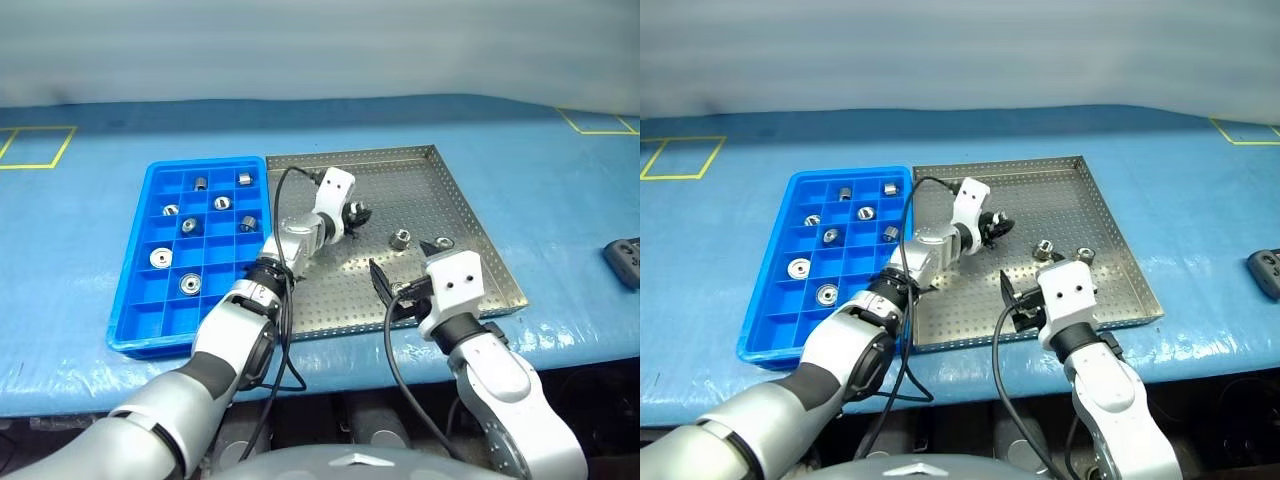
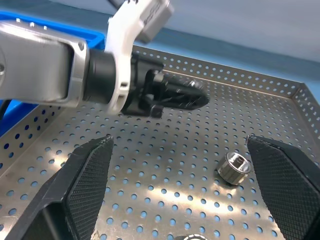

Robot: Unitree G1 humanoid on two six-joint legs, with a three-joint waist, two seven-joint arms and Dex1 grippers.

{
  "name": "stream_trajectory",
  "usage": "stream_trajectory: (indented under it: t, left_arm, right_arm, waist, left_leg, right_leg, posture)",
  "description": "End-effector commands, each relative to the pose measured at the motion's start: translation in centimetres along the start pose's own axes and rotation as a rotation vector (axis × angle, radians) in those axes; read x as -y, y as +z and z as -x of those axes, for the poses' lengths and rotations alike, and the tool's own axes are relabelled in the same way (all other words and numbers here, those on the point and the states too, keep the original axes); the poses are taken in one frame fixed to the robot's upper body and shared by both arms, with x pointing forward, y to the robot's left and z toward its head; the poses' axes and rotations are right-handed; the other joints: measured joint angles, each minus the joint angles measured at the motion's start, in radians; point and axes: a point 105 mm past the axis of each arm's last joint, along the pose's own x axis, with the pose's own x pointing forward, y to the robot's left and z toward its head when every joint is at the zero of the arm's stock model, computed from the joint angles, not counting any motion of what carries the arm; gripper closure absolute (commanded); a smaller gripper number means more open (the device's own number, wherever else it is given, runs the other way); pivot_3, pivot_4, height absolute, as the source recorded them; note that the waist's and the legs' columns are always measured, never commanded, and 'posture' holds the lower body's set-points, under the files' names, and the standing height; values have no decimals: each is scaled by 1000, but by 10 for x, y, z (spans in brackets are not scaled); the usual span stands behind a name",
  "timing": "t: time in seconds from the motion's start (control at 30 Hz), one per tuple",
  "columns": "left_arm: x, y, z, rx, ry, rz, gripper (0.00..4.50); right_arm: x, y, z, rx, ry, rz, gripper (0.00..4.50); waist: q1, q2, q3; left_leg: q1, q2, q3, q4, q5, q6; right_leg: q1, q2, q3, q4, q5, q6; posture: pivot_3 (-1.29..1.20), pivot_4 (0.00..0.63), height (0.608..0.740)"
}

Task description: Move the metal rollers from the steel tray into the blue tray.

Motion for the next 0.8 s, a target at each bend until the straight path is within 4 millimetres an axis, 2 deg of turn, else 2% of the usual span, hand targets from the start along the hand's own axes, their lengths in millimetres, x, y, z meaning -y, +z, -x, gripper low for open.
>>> stream_trajectory:
  t: [0.03,0.17,0.27,0.37,0.53,0.63,0.8]
  left_arm:
    - [18,48,22,175,-132,4,2814]
    - [17,71,65,248,-196,-67,2814]
    - [7,70,95,228,-177,-141,2814]
    - [-9,65,131,205,-117,-236,2814]
    - [-18,46,180,125,-59,-409,2814]
    - [-27,31,206,30,2,-454,2814]
    - [-34,12,246,-73,134,-409,2814]
  right_arm:
    - [-8,14,-9,63,72,13,0]
    - [-18,18,-21,79,169,38,0]
    - [-24,19,-29,80,230,66,0]
    - [-33,21,-37,89,311,88,0]
    - [-49,20,-44,91,453,119,0]
    - [-60,18,-47,91,535,120,0]
    - [-77,18,-51,100,639,132,0]
  waist:
    - [2,0,0]
    - [13,0,0]
    - [25,1,0]
    - [56,1,0]
    - [102,0,0]
    - [136,0,0]
    - [162,0,1]
  left_leg:
    - [0,1,0,-1,0,0]
    - [2,1,0,-1,0,0]
    - [3,2,0,-2,0,0]
    - [3,2,0,-2,0,0]
    - [3,2,0,-2,0,-1]
    - [2,3,-2,-2,0,-1]
    - [1,5,-1,-1,0,-1]
  right_leg:
    - [0,0,0,0,0,0]
    - [0,2,0,1,1,2]
    - [0,3,1,2,1,1]
    - [1,3,0,2,1,0]
    - [1,1,0,1,-1,-4]
    - [1,-1,-2,0,-2,-4]
    - [1,-2,-3,-1,-2,-4]
  posture:
    - [-39,150,740]
    - [36,150,740]
    - [87,150,740]
    - [151,150,740]
    - [238,150,740]
    - [279,150,740]
    - [341,150,740]
